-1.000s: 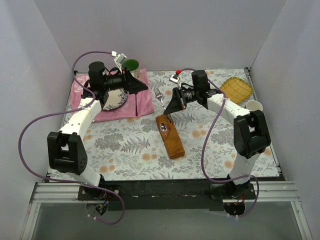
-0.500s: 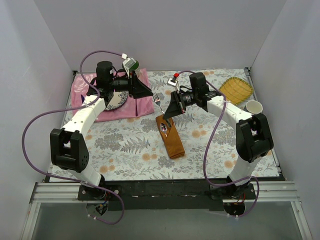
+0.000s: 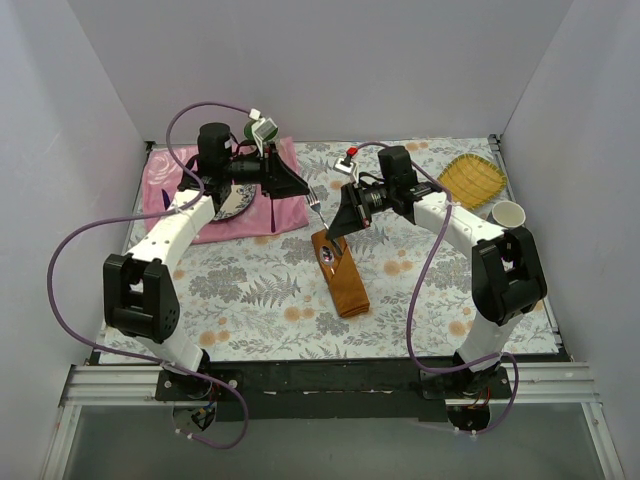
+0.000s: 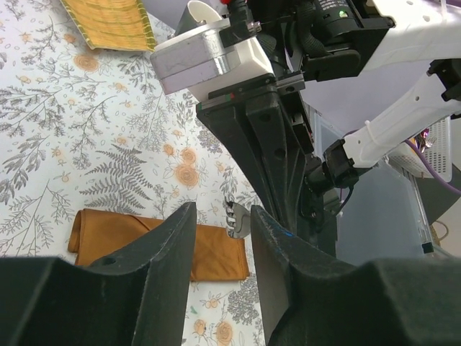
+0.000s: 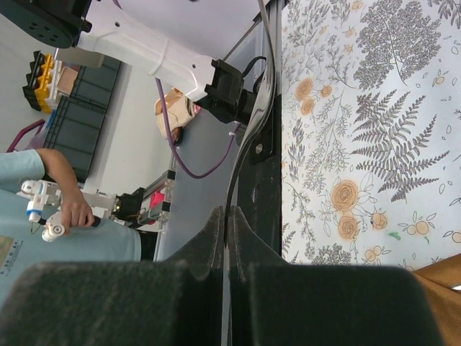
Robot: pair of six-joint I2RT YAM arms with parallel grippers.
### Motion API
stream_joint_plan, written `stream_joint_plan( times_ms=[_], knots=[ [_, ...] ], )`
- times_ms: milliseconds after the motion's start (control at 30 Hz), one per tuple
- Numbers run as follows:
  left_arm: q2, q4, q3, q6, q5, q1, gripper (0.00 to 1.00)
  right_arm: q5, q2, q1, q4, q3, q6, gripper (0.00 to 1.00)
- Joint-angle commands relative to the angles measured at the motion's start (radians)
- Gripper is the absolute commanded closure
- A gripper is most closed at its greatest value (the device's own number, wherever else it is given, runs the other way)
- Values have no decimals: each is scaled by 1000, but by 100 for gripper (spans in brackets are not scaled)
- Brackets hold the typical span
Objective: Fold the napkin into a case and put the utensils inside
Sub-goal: Pass from the right arm to the left
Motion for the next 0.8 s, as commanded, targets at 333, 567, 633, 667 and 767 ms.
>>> stream_joint_plan(
  times_ms=[333, 567, 633, 667, 767],
  knots=[
    [31, 8, 44, 0, 37, -31, 96, -18, -47, 11, -16, 1, -35, 99],
    [74, -27, 30, 10, -3, -29, 100, 84, -58, -36, -165, 36, -152, 36],
    [111, -27, 30, 20, -9, -28, 100, 167, -67, -76, -246, 47, -231, 28],
    [128, -23, 32, 23, -12, -28, 100, 204, -71, -93, -266, 45, -248, 25],
    [212, -17, 70, 17, -20, -28, 100, 317, -94, -156, -321, 31, -311, 13]
  ],
)
